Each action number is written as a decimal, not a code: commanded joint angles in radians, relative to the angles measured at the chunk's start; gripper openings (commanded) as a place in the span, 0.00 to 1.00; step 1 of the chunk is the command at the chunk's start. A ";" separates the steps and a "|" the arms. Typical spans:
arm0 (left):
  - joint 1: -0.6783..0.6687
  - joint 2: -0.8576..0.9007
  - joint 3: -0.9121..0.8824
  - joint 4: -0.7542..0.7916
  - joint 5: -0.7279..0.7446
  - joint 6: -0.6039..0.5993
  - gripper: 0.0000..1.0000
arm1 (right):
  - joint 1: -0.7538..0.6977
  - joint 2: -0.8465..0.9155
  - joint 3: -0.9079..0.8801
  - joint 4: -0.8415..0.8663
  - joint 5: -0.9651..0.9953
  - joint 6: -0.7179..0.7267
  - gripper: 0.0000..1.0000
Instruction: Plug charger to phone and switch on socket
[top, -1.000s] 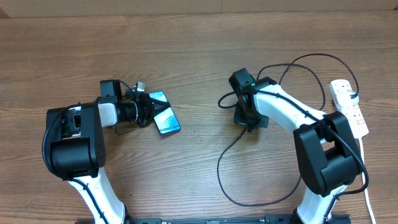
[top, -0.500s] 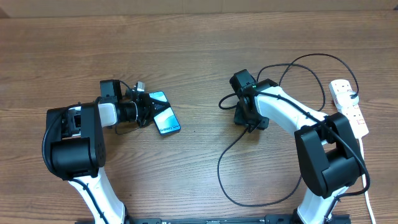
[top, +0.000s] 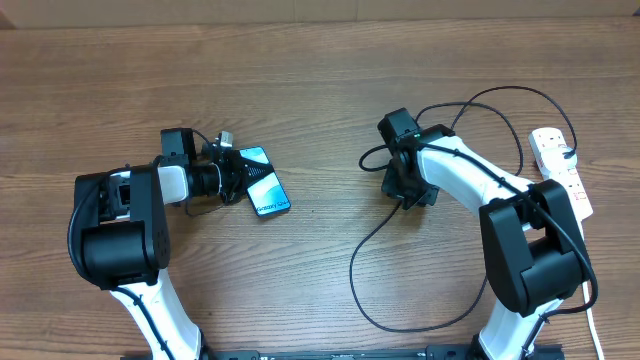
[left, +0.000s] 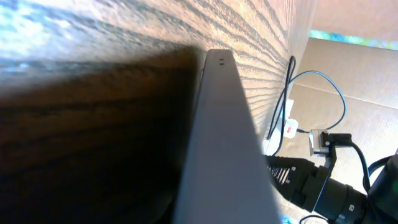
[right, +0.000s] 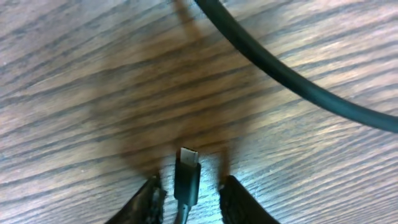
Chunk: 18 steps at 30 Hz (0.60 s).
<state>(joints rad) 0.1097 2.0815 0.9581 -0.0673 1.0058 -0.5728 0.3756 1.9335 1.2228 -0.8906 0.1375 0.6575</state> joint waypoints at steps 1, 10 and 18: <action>0.008 0.056 -0.033 -0.025 -0.121 0.012 0.04 | -0.006 0.014 -0.026 -0.005 0.018 0.008 0.27; 0.008 0.056 -0.033 -0.025 -0.121 0.012 0.04 | -0.006 0.014 -0.027 -0.003 0.018 0.008 0.11; 0.008 0.056 -0.033 -0.025 -0.121 0.012 0.04 | -0.006 0.014 -0.027 -0.003 0.003 0.008 0.16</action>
<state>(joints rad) 0.1097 2.0815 0.9581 -0.0673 1.0058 -0.5728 0.3744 1.9335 1.2217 -0.8906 0.1379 0.6712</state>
